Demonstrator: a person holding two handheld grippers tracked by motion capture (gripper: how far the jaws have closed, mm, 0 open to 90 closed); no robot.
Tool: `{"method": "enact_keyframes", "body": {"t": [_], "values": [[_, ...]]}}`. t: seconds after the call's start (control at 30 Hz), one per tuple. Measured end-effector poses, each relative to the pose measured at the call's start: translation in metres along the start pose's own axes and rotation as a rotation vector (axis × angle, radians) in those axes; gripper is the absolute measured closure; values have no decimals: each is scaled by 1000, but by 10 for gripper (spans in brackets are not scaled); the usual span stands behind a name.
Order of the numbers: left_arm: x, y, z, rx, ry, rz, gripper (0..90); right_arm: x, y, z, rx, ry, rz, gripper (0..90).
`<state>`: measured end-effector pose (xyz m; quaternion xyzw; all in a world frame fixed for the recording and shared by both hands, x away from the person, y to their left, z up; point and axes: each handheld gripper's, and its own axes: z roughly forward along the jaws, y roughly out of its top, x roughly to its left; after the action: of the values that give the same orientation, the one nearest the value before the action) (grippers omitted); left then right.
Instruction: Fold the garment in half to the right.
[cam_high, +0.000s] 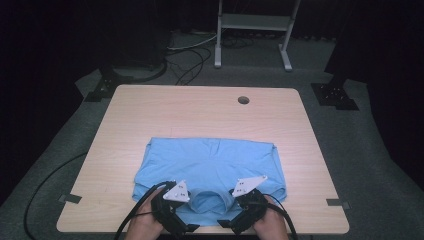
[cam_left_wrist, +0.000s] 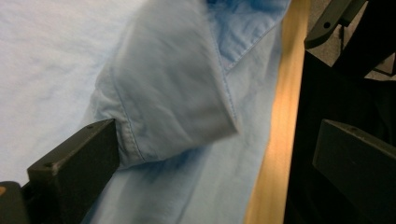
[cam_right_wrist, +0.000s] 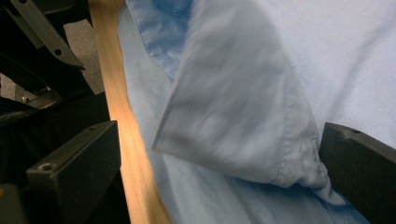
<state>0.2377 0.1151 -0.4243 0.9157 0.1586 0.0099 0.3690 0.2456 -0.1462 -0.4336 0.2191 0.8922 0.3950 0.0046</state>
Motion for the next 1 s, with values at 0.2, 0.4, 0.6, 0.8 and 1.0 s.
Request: {"method": "enact_keyframes", "body": {"t": [0.2,0.4,0.6,0.8,1.0], "values": [[-5,-7,-1,-2,-10,15,0,8,-4,-5,-6,15,-11,0],[-9,-5,-9,-22,-11,35,0,13,-7,-11,-25,15,-12,0],[-4,7,-28,-74,1,59,0,10,3,-28,-85,43,-30,0],[16,20,-44,-101,71,63,0,-3,13,-46,-123,2,-42,0],[50,22,-48,-118,133,26,0,-34,17,-54,-117,-122,-13,0]]}}
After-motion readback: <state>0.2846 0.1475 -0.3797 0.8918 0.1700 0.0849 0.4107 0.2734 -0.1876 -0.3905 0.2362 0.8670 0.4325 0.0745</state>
